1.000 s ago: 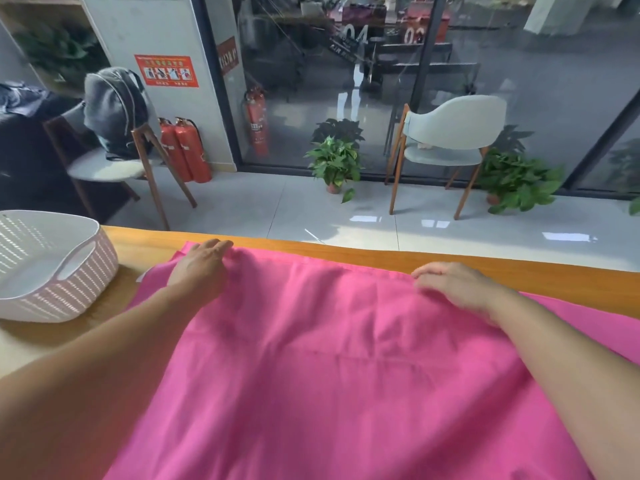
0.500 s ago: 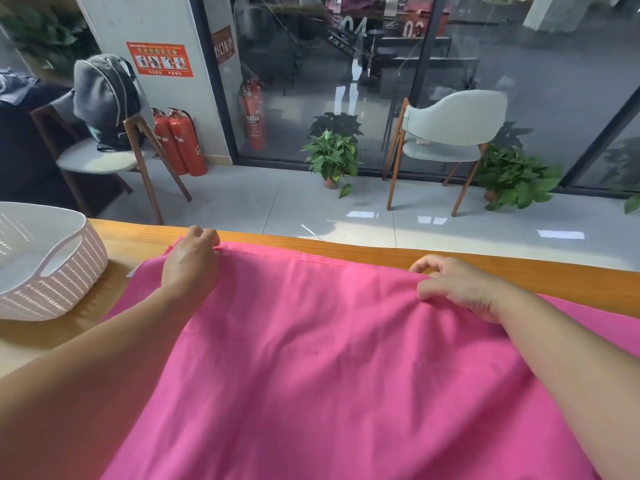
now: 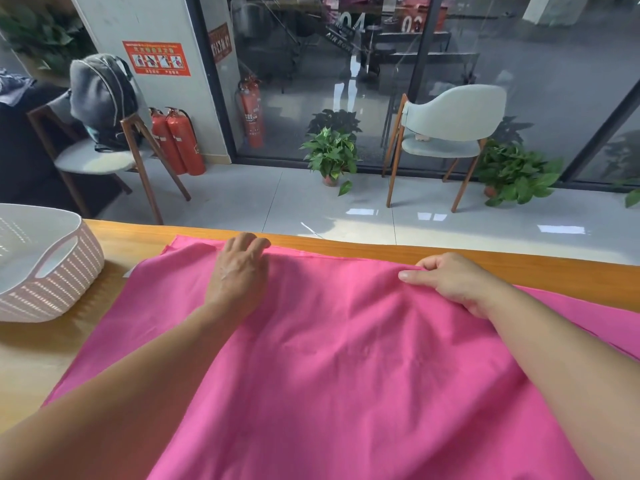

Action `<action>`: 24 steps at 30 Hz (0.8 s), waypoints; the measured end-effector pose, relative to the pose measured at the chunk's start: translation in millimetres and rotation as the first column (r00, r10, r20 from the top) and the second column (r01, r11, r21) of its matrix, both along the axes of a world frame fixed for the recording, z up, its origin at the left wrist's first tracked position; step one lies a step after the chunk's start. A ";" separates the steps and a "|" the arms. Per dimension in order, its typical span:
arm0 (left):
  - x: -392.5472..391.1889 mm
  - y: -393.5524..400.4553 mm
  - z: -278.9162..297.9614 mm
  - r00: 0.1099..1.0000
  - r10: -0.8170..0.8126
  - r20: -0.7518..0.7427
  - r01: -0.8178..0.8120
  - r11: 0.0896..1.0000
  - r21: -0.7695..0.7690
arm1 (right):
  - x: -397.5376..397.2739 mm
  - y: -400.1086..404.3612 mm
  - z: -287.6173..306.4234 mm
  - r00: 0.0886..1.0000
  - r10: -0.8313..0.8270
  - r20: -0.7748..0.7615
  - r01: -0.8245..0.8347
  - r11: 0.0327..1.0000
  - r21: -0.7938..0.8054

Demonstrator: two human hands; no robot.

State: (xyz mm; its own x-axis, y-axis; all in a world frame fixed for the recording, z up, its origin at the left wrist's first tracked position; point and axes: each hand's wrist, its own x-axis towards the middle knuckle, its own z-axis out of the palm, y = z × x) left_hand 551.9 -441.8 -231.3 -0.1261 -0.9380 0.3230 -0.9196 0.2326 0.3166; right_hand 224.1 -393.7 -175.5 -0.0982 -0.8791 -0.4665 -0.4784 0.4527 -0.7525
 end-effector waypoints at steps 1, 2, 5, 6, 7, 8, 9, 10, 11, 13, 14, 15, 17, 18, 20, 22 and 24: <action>-7.8 2.6 -0.3 0.997 -0.074 -0.012 0.074 0.997 0.013 | -1.2 -0.9 -1.9 0.999 -0.032 -0.003 0.032 0.999 -0.023; -14.6 5.7 -0.8 0.991 -0.132 -0.008 0.132 0.990 0.055 | -2.4 -2.1 -4.4 0.998 -0.059 -0.034 0.057 0.997 -0.061; -20.3 9.5 -9.1 0.979 -0.198 0.056 0.187 0.970 0.154 | -6.9 -7.3 -12.9 0.920 -0.084 -0.382 0.005 0.979 -0.205; -18.9 9.1 -11.0 0.980 -0.193 0.055 0.182 0.970 0.158 | -7.8 -8.3 -15.2 0.867 -0.076 -0.493 -0.032 0.978 -0.208; -17.6 8.2 -12.5 0.981 -0.184 0.053 0.174 0.972 0.158 | -9.3 -8.0 -17.0 0.831 -0.066 -0.553 -0.047 0.981 -0.189; -17.4 7.3 -12.9 0.984 -0.169 0.058 0.159 0.975 0.156 | -12.1 -7.5 -19.0 0.817 -0.058 -0.574 -0.045 0.986 -0.163; -18.1 6.6 -13.0 0.987 -0.146 0.070 0.134 0.980 0.148 | -15.8 -6.5 -19.7 0.813 -0.051 -0.580 -0.038 0.989 -0.141; -20.9 7.1 -11.6 0.990 -0.116 0.086 0.104 0.986 0.132 | -20.4 -4.7 -19.7 0.817 -0.047 -0.575 -0.034 0.991 -0.128; -25.4 8.2 -9.5 0.990 -0.097 0.103 0.087 0.991 0.097 | -25.2 -2.6 -18.7 0.830 -0.041 -0.556 -0.033 0.992 -0.122; -41.6 13.3 -2.8 0.985 -0.125 0.116 0.122 0.992 0.027 | -32.2 1.3 -15.6 0.877 -0.026 -0.479 -0.039 0.992 -0.124; -53.5 17.4 0.7 0.982 -0.167 0.084 0.165 0.986 0.031 | -33.2 2.8 -13.1 0.902 -0.014 -0.431 -0.045 0.991 -0.125; -66.3 21.4 2.5 0.976 -0.215 0.045 0.212 0.975 0.060 | -32.2 4.4 -9.9 0.926 -0.001 -0.377 -0.049 0.991 -0.125; -91.2 29.0 0.8 0.955 -0.294 0.023 0.288 0.946 0.149 | -29.4 6.3 -5.8 0.971 -0.009 -0.239 -0.027 0.988 -0.149; -99.7 32.0 -1.3 0.950 -0.311 0.035 0.300 0.936 0.183 | -29.2 6.4 -5.4 0.984 -0.026 -0.178 -0.004 0.986 -0.168; -105.9 33.9 -6.3 0.956 -0.294 -0.015 0.291 0.938 0.186 | -33.1 8.0 -5.4 0.987 -0.035 -0.155 0.005 0.981 -0.192; -93.3 28.1 -3.9 0.972 -0.205 -0.118 0.223 0.959 0.177 | -38.0 8.4 -10.3 0.967 -0.001 -0.256 -0.048 0.982 -0.185; -68.7 16.4 3.0 0.988 -0.080 -0.134 0.103 0.979 0.175 | -42.9 9.0 -18.3 0.905 0.049 -0.423 -0.122 0.981 -0.148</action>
